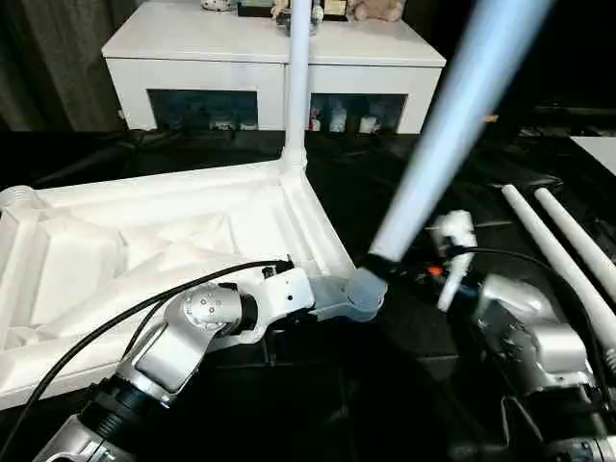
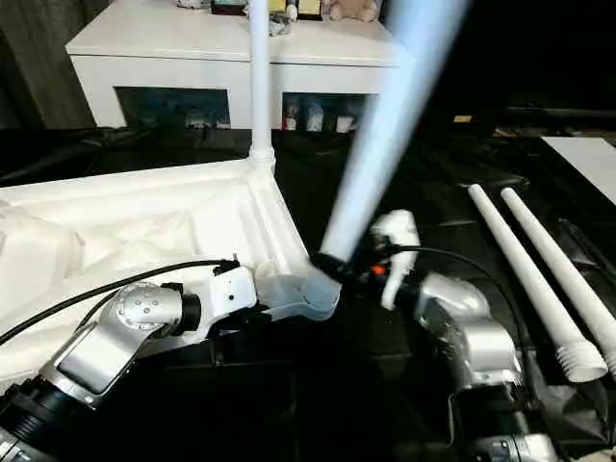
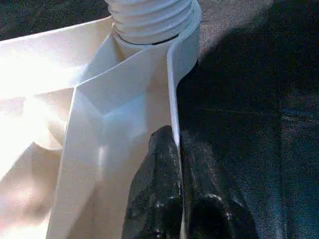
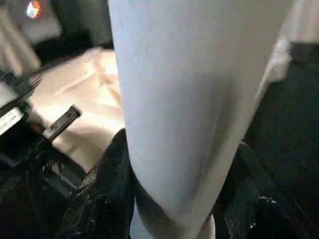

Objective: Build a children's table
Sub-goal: Insert table leg to table base

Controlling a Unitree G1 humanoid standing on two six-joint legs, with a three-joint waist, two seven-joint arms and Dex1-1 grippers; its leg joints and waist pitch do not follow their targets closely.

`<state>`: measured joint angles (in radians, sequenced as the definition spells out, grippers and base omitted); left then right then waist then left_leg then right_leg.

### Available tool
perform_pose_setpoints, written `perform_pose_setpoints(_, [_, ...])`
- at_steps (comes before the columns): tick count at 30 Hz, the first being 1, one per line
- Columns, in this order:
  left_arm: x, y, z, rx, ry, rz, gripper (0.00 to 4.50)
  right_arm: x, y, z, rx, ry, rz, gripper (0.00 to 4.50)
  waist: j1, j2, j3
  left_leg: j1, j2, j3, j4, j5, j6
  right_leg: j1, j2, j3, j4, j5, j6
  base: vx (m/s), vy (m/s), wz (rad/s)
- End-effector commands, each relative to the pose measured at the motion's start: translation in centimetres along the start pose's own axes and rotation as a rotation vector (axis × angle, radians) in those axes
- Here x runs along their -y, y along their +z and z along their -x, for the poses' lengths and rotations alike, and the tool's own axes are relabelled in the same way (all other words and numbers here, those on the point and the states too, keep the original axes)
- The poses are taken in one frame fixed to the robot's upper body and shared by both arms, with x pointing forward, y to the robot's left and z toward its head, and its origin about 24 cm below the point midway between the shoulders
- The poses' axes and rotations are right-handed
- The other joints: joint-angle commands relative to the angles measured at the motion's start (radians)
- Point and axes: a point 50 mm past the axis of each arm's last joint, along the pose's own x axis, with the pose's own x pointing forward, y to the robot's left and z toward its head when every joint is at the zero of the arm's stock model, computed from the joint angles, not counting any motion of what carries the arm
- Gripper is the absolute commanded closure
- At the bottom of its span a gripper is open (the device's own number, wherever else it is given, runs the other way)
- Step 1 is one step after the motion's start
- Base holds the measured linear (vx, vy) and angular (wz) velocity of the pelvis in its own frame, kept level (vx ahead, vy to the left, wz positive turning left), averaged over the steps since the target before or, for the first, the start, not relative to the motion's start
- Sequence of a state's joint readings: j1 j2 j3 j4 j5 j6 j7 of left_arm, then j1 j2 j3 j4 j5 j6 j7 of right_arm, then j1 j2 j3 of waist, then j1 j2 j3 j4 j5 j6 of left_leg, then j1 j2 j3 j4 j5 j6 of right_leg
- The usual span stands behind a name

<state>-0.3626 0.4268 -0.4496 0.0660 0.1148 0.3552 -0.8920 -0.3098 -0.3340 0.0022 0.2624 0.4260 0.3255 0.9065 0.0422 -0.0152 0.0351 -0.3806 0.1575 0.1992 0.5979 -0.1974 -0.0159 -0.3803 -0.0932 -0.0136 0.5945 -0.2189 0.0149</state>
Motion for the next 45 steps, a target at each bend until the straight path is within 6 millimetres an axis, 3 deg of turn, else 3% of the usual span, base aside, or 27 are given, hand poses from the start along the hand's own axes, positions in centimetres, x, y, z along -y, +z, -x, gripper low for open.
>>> perform_pose_setpoints(1, [-1.0, 1.1, 0.3, 0.031, 0.063, -0.043, 4.5, 0.1, -3.7, 0.8, -0.156, -0.035, -0.122, 2.68, -0.009, 0.006, -0.035, 0.036, 0.073, -0.051, -0.111, -0.495, -0.092, -0.01, -0.048, 0.024, -0.088, -0.373, -0.126, 0.0, 0.0, 0.0])
perform_pose_setpoints(7, [-1.1, 1.2, 0.3, 0.034, 0.061, -0.046, 4.5, 0.5, -4.6, 2.0, -0.251, -0.036, -0.164, 2.68, -0.007, 0.004, -0.034, 0.036, 0.073, -0.042, -0.107, -0.455, -0.08, -0.012, -0.051, 0.028, -0.088, -0.355, -0.136, 0.0, 0.0, 0.0])
perform_pose_setpoints(15, [-1.2, 1.0, 0.4, 0.026, 0.064, -0.054, 4.5, 0.8, -3.9, 2.6, -0.367, 0.052, -0.03, 2.68, -0.002, 0.002, -0.034, 0.033, 0.074, -0.042, -0.105, -0.432, -0.072, -0.009, -0.053, 0.028, -0.089, -0.353, -0.136, 0.0, 0.0, 0.0])
perform_pose_setpoints(19, [-1.3, 1.0, 0.4, 0.024, 0.064, -0.058, 4.5, 0.7, -3.0, 1.9, -0.393, 0.106, 0.024, 2.68, 0.003, 0.002, -0.036, 0.031, 0.074, -0.038, -0.104, -0.387, -0.06, -0.004, -0.051, 0.028, -0.081, -0.29, -0.152, 0.0, 0.0, 0.0])
perform_pose_setpoints(26, [-1.2, 1.0, 0.4, 0.022, 0.058, -0.063, 4.5, 0.0, -1.8, 0.1, -0.427, 0.237, 0.058, 2.68, -0.001, 0.002, -0.034, 0.031, 0.074, -0.042, -0.105, -0.421, -0.067, -0.006, -0.052, 0.026, -0.084, -0.351, -0.147, 0.0, 0.0, 0.0])
perform_pose_setpoints(31, [-1.2, 1.0, 0.4, 0.021, 0.05, -0.065, 4.5, -0.8, -1.9, -0.7, -0.495, 0.342, 0.042, 2.68, -0.003, 0.003, -0.035, 0.033, 0.074, -0.041, -0.104, -0.416, -0.065, -0.007, -0.051, 0.027, -0.083, -0.324, -0.157, 0.0, 0.0, 0.0])
perform_pose_setpoints(35, [-1.2, 1.0, 0.3, 0.019, 0.047, -0.067, 4.5, -0.5, -2.8, -0.8, -0.555, 0.326, 0.05, 2.68, -0.002, 0.003, -0.036, 0.03, 0.074, -0.039, -0.103, -0.394, -0.064, -0.003, -0.05, 0.027, -0.078, -0.285, -0.168, 0.0, 0.0, 0.0])
perform_pose_setpoints(37, [-1.2, 1.0, 0.3, 0.018, 0.047, -0.067, 4.5, 0.0, -3.6, -0.6, -0.596, 0.29, 0.072, 2.68, -0.004, 0.004, -0.035, 0.029, 0.073, -0.039, -0.104, -0.406, -0.067, -0.005, -0.051, 0.027, -0.079, -0.297, -0.169, 0.0, 0.0, 0.0])
perform_pose_setpoints(40, [-1.2, 1.0, 0.3, 0.016, 0.046, -0.067, 4.5, 0.4, -4.5, -0.3, -0.632, 0.248, 0.106, 2.68, -0.01, 0.004, -0.033, 0.036, 0.073, -0.046, -0.106, -0.488, -0.087, -0.012, -0.052, 0.026, -0.088, -0.386, -0.144, 0.0, 0.0, 0.0])
perform_pose_setpoints(42, [-1.2, 1.1, 0.2, 0.016, 0.046, -0.069, 4.5, 1.4, -4.7, -0.5, -0.582, 0.125, 0.152, 2.68, -0.017, 0.004, -0.032, 0.037, 0.071, -0.049, -0.107, -0.53, -0.096, -0.018, -0.051, 0.024, -0.093, -0.433, -0.128, 0.0, 0.0, 0.0])
perform_pose_setpoints(45, [-1.2, 1.1, 0.2, 0.019, 0.047, -0.069, 4.5, 2.4, -4.2, -0.7, -0.482, -0.013, 0.145, 2.68, -0.034, 0.005, -0.026, 0.032, 0.068, -0.068, -0.112, -0.633, -0.114, -0.019, -0.053, 0.015, -0.104, -0.574, -0.08, 0.0, 0.0, 0.0])
